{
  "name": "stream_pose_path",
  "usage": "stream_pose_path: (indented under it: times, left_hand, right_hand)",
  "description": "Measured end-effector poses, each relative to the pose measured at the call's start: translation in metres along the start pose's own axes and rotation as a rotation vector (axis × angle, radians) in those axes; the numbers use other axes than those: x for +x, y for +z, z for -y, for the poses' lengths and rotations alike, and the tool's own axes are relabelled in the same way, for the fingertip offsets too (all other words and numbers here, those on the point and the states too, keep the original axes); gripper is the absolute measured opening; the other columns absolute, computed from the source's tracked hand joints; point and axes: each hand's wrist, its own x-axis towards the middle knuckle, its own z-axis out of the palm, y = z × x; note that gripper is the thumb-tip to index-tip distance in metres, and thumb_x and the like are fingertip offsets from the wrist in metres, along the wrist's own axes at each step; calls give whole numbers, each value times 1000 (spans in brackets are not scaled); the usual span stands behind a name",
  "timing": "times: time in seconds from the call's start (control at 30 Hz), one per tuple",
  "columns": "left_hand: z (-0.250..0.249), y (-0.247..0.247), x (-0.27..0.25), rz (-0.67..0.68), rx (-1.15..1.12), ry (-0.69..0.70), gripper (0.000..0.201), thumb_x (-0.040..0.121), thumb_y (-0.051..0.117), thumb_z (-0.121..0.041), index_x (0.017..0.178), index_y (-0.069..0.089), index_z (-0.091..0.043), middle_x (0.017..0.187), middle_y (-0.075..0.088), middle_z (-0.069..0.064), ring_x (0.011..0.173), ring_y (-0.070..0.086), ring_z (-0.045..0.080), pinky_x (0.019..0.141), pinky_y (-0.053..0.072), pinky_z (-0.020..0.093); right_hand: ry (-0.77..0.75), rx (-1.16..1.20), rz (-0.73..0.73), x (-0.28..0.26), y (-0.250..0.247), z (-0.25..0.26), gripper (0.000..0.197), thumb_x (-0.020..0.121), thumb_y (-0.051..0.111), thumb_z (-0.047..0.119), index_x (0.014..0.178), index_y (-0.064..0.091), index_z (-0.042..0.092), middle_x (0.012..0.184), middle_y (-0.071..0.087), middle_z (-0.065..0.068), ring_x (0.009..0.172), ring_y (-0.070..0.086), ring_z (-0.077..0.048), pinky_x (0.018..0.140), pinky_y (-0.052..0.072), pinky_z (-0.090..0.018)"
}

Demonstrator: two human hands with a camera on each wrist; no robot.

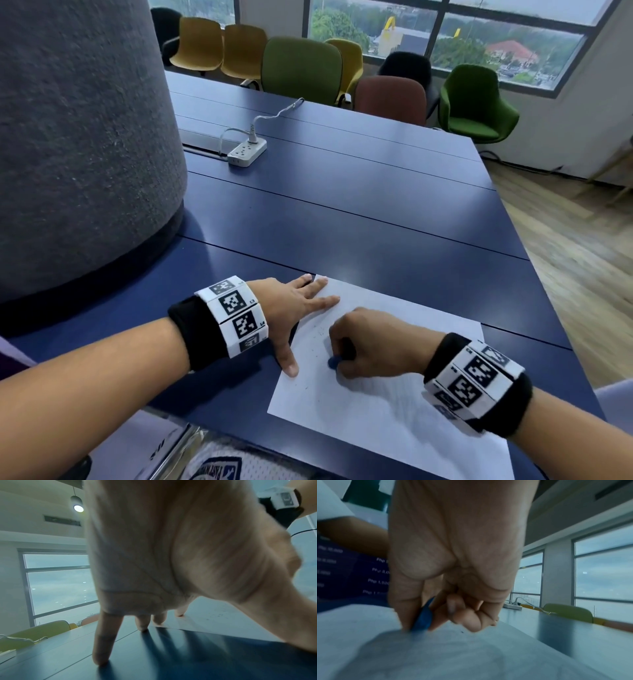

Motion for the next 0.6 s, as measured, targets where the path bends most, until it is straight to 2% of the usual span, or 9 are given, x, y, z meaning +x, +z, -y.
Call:
stream_pose_path:
  times: [0.07,0.17,0.2,0.33,0.47,0.5,0.6]
  left_hand:
    - [0,1,1,-5,1,0,139,57,82,-68,153,-16,-42,160,-27,-10,147,-23,11,114,28,54]
    - [0,1,0,-6,-3,2,139,57,82,-68,153,-16,-41,160,-27,-9,147,-23,10,114,29,54]
    - [1,1,0,-5,-2,2,140,57,82,-68,153,-16,-41,160,-27,-9,147,-23,10,114,29,54]
    - [0,0,0,-3,-5,4,139,58,82,-68,153,-16,-41,160,-28,-9,147,-23,10,114,25,54]
    - [0,0,-1,-5,-4,4,139,57,82,-68,153,-16,-41,160,-27,-9,146,-24,10,114,27,55]
    - [1,0,-1,-7,-3,3,140,57,82,-68,153,-16,-41,160,-27,-9,146,-24,10,114,27,55]
    - [2,0,-1,-6,-3,7,139,57,82,-68,153,-16,-41,160,-27,-9,147,-23,10,114,27,54]
  right_hand:
    - [-10,9,-27,-3,5,0,16,78,70,24,74,54,25,78,63,4,78,56,-19,66,45,-29]
    - [-107,126,165,-10,12,10,14,75,74,17,73,60,19,80,70,2,67,55,-13,61,45,-24]
    - [-102,133,167,-9,11,10,13,75,74,17,73,61,18,80,71,0,64,54,-13,60,45,-23]
    - [5,85,-58,-4,8,-2,14,77,71,24,73,57,22,75,64,6,65,51,-13,63,48,-31]
    - [-102,127,128,-13,18,11,16,75,71,20,71,56,23,75,66,3,61,49,-9,61,46,-28]
    - [-100,125,131,-12,17,11,16,76,72,20,71,57,22,75,66,2,60,49,-9,61,46,-28]
    - [-11,90,-41,-3,9,-1,13,79,70,26,75,61,18,78,67,1,65,52,-14,65,49,-33]
